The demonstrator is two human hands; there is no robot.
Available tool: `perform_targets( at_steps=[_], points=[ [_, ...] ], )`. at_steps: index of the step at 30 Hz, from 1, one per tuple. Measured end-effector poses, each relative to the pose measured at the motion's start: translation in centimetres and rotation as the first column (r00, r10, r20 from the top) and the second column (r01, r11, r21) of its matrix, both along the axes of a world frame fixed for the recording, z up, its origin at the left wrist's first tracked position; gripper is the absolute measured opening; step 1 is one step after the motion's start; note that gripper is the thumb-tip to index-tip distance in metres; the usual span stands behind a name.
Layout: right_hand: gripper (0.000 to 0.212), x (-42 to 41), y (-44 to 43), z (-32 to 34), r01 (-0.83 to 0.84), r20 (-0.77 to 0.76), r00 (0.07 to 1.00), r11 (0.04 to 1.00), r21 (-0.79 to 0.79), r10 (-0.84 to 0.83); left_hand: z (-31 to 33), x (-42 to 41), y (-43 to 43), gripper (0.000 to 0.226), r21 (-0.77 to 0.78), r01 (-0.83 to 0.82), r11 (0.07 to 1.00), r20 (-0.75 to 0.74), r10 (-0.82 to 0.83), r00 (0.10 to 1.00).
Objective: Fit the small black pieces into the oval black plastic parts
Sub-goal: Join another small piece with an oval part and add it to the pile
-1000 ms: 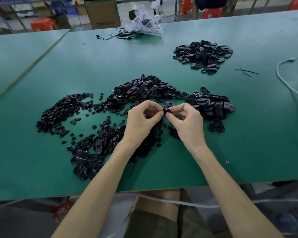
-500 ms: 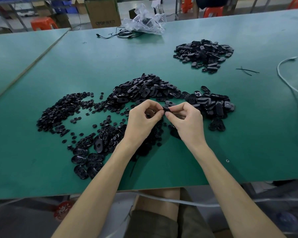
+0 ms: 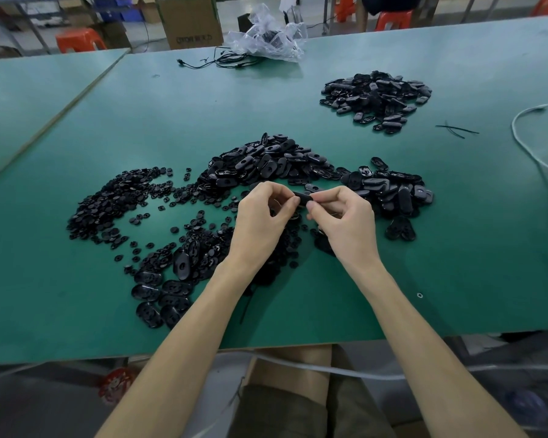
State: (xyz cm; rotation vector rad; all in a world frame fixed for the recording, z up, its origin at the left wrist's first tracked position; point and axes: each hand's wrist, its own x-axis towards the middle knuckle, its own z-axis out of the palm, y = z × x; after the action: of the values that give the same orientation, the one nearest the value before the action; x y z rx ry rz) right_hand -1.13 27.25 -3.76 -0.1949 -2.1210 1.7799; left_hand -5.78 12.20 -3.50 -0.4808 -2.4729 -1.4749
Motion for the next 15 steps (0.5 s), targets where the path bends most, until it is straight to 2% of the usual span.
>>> perform_targets(
  at_steps=[7,15],
  points=[
    [0.006,0.11,-0.06,0.15,-0.005,0.011,1.000,0.999,0.032,0.004,0.20,0.08,-0.21,0.007,0.006,0.010,1.000,-0.017,-0.009,1.000],
    [0.011,0.10,-0.02,0.19,0.002,0.021,1.000,0.999,0.042,-0.003,0.32,0.22,-0.15,0.004,-0.147,0.013,0.989,-0.131,-0.032,0.991]
  ],
)
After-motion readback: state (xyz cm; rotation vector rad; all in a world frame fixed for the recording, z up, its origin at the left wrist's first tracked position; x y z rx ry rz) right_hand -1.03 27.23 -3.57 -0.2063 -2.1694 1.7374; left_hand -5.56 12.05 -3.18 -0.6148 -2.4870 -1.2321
